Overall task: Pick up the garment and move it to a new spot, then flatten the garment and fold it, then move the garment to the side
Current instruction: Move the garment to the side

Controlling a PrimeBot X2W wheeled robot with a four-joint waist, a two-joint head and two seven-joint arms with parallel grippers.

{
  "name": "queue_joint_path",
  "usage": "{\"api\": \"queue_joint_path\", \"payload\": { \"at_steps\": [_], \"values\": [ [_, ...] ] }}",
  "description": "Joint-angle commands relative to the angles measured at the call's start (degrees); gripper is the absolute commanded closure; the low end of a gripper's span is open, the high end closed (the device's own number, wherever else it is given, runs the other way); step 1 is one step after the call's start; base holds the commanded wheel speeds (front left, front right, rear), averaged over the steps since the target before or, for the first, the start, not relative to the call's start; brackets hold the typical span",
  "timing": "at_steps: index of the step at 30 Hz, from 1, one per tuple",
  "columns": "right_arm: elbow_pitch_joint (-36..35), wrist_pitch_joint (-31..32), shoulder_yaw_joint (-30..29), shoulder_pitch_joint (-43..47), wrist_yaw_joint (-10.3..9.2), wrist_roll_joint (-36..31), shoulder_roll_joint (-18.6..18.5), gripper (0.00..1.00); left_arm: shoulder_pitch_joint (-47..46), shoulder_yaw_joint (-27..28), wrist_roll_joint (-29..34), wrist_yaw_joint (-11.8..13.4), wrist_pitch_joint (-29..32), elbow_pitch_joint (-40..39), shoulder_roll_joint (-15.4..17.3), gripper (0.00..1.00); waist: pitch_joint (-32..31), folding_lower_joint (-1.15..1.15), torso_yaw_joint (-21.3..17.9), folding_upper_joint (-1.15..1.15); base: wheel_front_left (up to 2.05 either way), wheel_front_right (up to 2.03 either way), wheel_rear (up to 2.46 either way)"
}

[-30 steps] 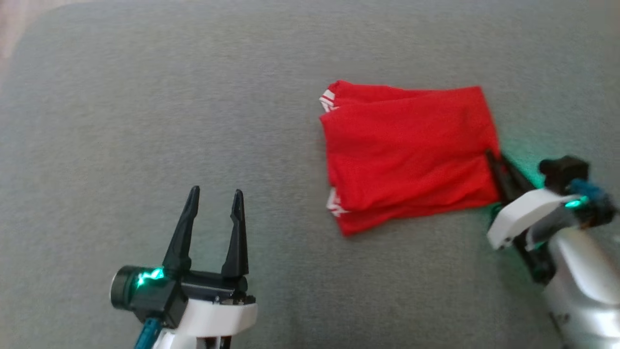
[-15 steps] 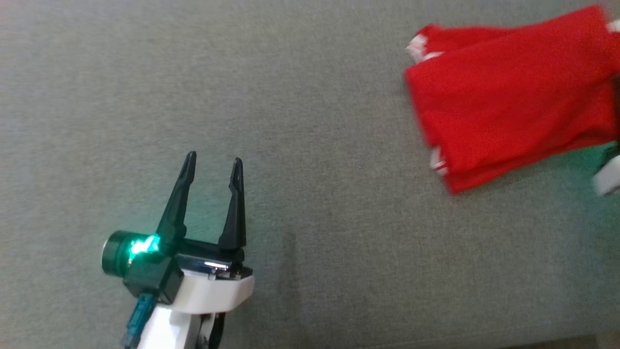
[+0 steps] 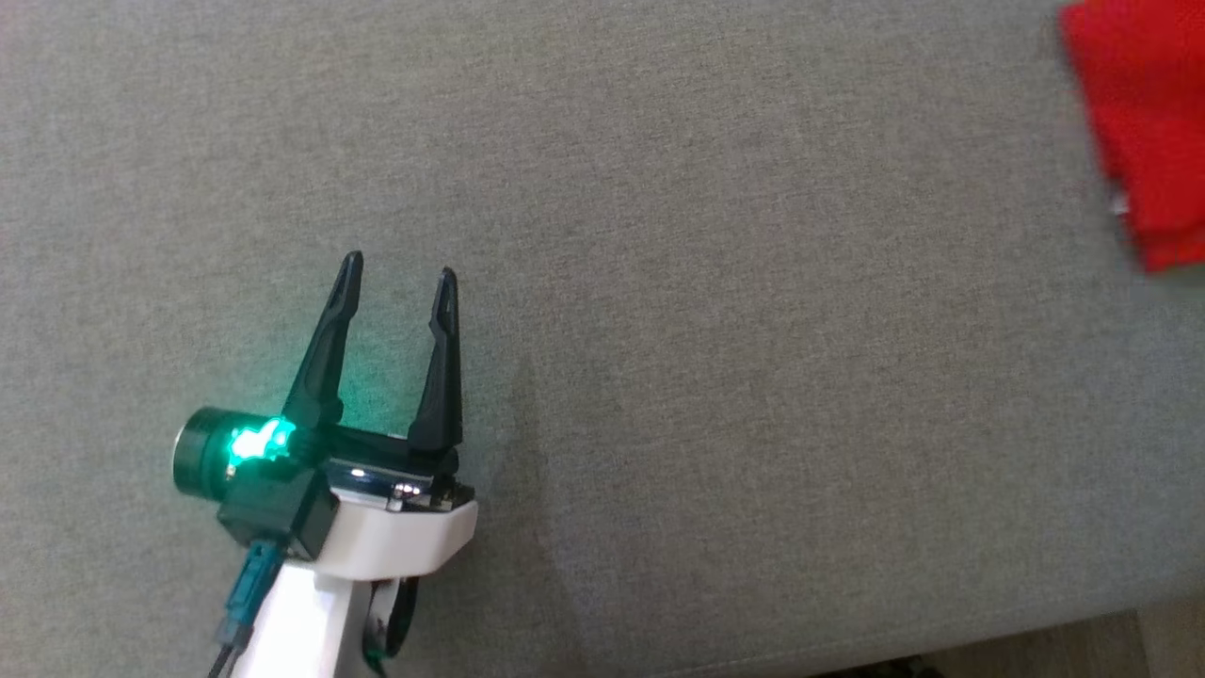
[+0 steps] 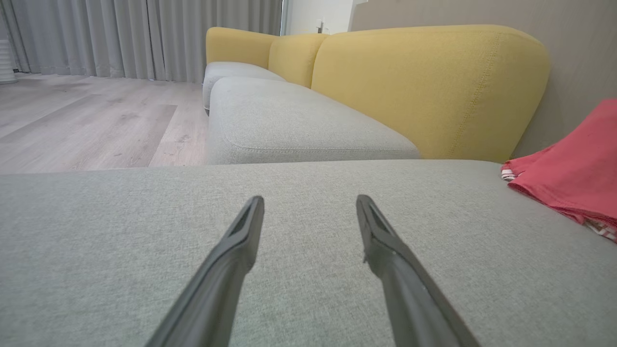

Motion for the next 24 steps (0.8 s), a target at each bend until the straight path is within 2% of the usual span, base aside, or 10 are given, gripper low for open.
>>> {"api": "queue_joint_path", "payload": {
  "at_steps": [1, 2, 3, 4, 5, 6, 7, 11, 16, 24],
  "values": [
    [-2.36, 0.96, -2.4, 2.75, -0.04, -0.27, -3.85, 1.0, -1.01, 1.84, 0.18, -0.12, -0.29, -1.47, -0.11, 0.0, 0.14, -0.01, 0.06, 0.0, 0.0, 0.0, 0.0],
    [-2.68, 1.47, -3.33, 3.51, -0.04, -0.08, -3.99, 0.89, -1.11, 1.8, 0.07, -0.18, -0.29, -1.36, -0.11, 0.0, 0.13, -0.01, 0.12, 0.0, 0.0, 0.0, 0.0],
    [-2.68, 1.47, -3.33, 3.51, -0.04, -0.08, -3.99, 0.89, -1.11, 1.8, 0.07, -0.18, -0.29, -1.36, -0.11, 0.0, 0.13, -0.01, 0.12, 0.0, 0.0, 0.0, 0.0],
    [-3.05, 1.91, -4.11, 4.27, -0.04, 0.05, -4.12, 0.67, -1.21, 1.74, -0.05, -0.22, -0.29, -1.25, -0.11, 0.0, 0.07, -0.01, 0.21, 0.0, 0.0, 0.0, 0.0],
    [-3.75, 2.36, -3.96, 5.21, -0.04, 0.29, -4.39, 0.56, -1.28, 1.67, -0.2, -0.26, -0.29, -1.12, -0.11, 0.0, -0.08, -0.01, 0.32, 0.0, 0.0, 0.0, 0.0],
    [-4.2, 3.02, -4.54, 5.73, -0.04, 0.75, -4.14, 0.2, -1.31, 1.67, -0.35, -0.23, -0.29, -1.0, -0.11, 0.0, -0.28, -0.01, 0.36, 0.0, 0.0, 0.0, 0.0],
    [-4.84, 3.42, -5.07, 6.14, -0.04, 0.78, -3.95, 0.0, -1.32, 1.65, -0.48, -0.18, -0.29, -0.94, -0.11, 0.0, -0.46, -0.01, 0.41, 0.0, 0.0, 0.0, 0.0],
    [-7.36, 4.53, -6.94, 7.42, -0.04, -2.16, -2.36, 0.0, -1.24, 1.54, -0.87, 0.05, -0.29, -0.69, -0.11, 0.0, -1.4, -0.01, 0.76, 0.0, 0.0, 0.0, 0.0],
    [-11.19, 4.72, -6.19, 9.08, -0.04, -4.62, 1.33, 0.0, -0.76, 1.31, -1.57, 0.41, -0.29, -0.38, -0.11, 0.0, -3.55, -0.01, 1.53, 0.0, 0.0, 0.0, 0.0],
    [-13.34, 0.92, 2.86, 13.24, -0.04, -5.07, 11.3, 0.0, 1.65, 0.44, -3.94, 1.41, -0.29, 1.21, -0.11, 0.0, -10.01, -0.01, 4.9, 0.0, 0.0, 0.0, 0.0]
  ]
}}
